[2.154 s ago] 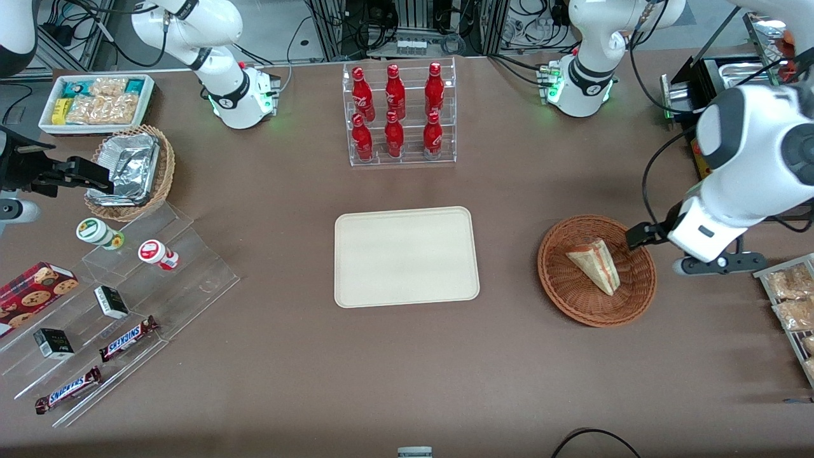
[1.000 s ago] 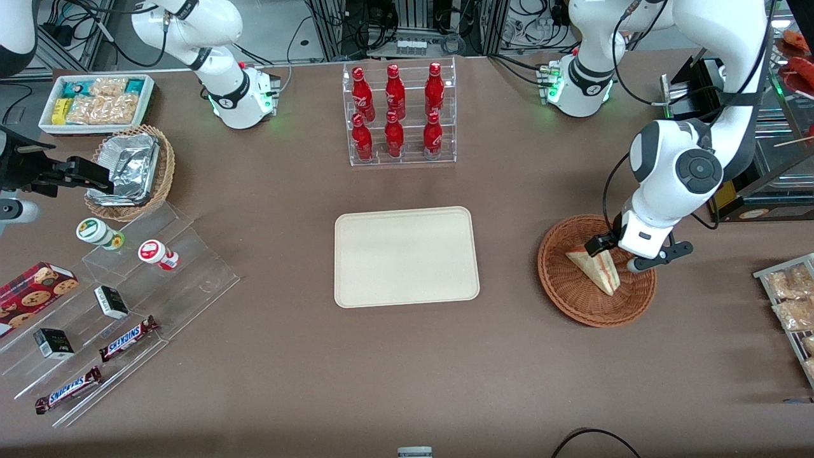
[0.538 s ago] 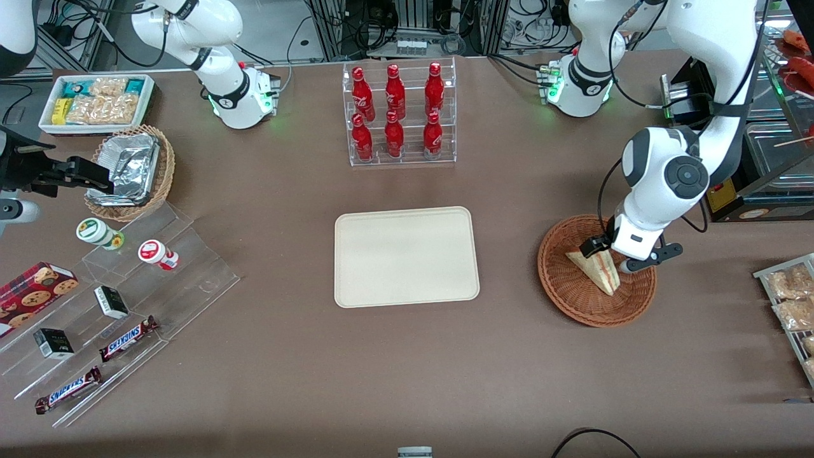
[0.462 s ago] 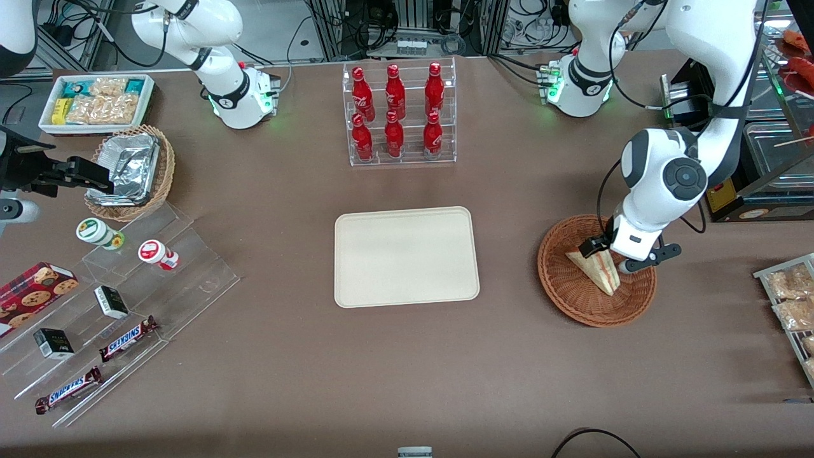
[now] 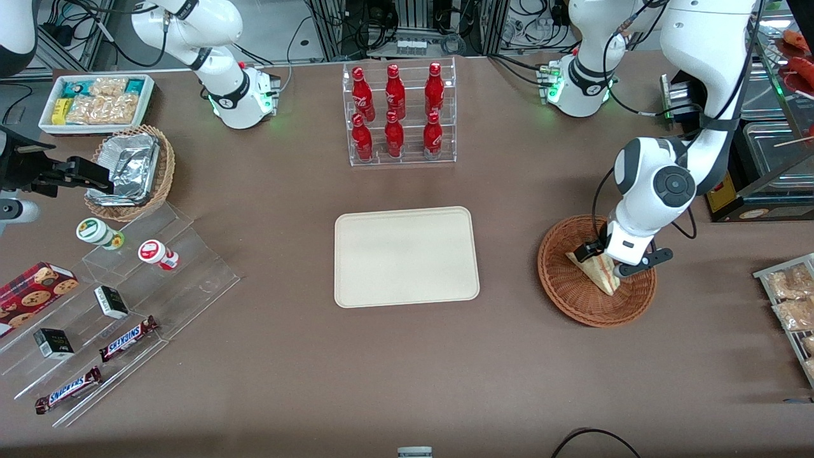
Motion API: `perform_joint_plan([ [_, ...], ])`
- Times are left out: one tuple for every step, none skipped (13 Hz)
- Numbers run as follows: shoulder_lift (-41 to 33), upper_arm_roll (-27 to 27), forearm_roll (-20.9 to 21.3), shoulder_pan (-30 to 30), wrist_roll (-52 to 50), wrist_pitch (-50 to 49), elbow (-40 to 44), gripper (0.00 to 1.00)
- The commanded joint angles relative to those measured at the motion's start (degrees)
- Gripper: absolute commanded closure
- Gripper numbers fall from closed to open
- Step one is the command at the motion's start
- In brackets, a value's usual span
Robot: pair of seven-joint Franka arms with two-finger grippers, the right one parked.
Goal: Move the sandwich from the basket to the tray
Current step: 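Lower the open left gripper around the sandwich and close it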
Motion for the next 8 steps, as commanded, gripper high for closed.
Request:
perform_joint_plan([
  [0.27, 0.02, 1.14, -0.27, -1.71, 1.57, -0.38, 0.59],
  [0.53, 0.02, 1.14, -0.27, -1.62, 1.58, -0.38, 0.81],
  [0.54, 0.02, 1.14, -0.27, -1.53, 1.49, -0.38, 1.0],
  [0.27, 0.02, 1.14, -0.27, -1.44, 1.4, -0.38, 1.0],
  [-0.16, -0.06, 1.14, -0.27, -1.36, 1.05, -0.03, 1.0],
  [-0.95, -0.15, 1.14, -0.36, -1.35, 0.7, 0.15, 1.0],
  [-2.09, -0.24, 1.06, -0.44, -1.18, -0.7, 0.5, 1.0],
  [-3.32, -0.33, 1.14, -0.62, -1.0, -3.93, 1.72, 1.0],
])
